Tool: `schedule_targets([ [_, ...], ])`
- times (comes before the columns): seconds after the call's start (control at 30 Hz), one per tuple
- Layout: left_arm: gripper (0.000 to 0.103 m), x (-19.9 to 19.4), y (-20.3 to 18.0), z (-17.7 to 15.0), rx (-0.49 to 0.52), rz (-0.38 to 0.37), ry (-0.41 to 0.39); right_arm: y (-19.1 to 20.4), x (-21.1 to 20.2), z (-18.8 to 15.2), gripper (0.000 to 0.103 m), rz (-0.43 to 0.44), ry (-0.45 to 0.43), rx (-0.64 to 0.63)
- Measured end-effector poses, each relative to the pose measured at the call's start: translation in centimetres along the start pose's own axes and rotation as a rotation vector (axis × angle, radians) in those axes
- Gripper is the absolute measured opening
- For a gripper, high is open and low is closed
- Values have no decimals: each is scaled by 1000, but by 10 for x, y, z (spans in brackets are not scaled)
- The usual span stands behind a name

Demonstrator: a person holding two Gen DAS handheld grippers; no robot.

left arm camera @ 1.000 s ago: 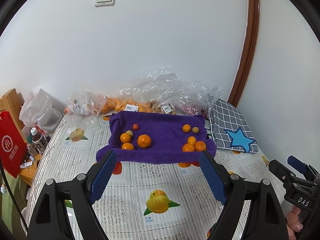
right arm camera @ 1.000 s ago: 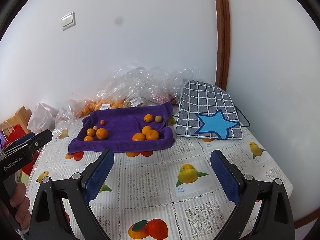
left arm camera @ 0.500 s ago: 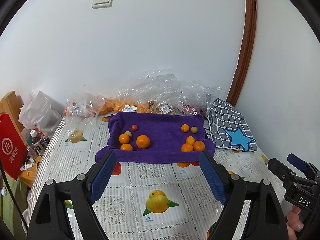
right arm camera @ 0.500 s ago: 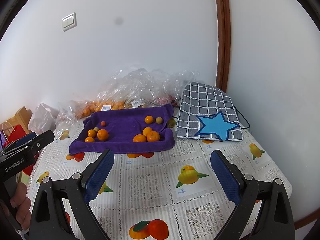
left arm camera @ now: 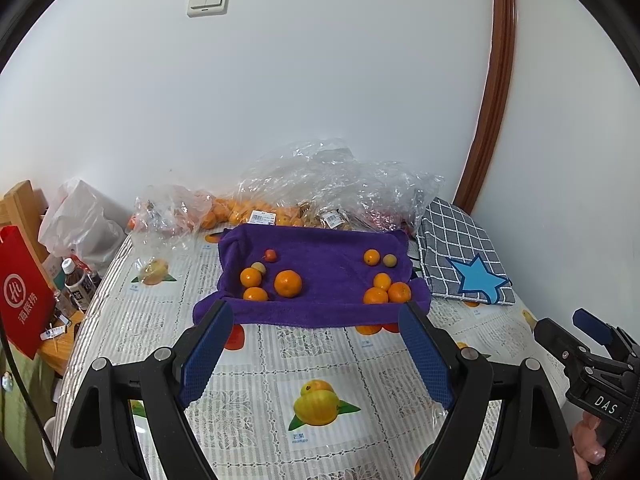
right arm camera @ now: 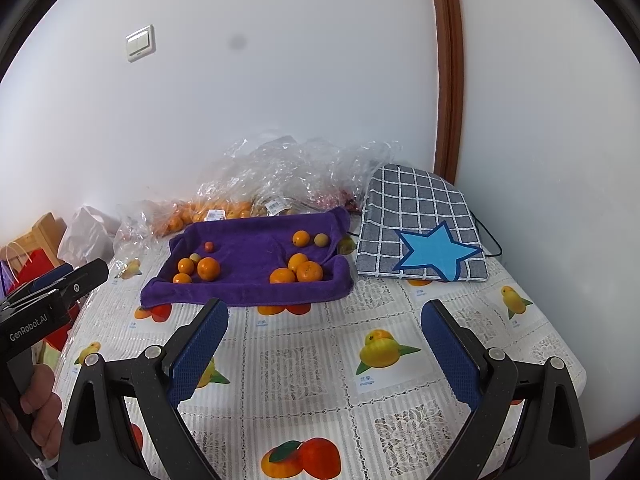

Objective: Organize fruits

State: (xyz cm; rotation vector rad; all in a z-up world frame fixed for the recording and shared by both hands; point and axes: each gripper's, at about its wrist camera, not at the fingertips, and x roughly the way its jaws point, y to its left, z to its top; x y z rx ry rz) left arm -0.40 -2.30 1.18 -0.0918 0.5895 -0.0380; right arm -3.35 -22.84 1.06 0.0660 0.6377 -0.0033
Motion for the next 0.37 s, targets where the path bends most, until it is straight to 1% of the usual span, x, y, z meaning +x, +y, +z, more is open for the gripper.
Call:
schedule_targets([
  [0.37, 86, -1, 6, 1, -11, 3, -1, 0, 1, 0, 96, 4, 2, 1],
])
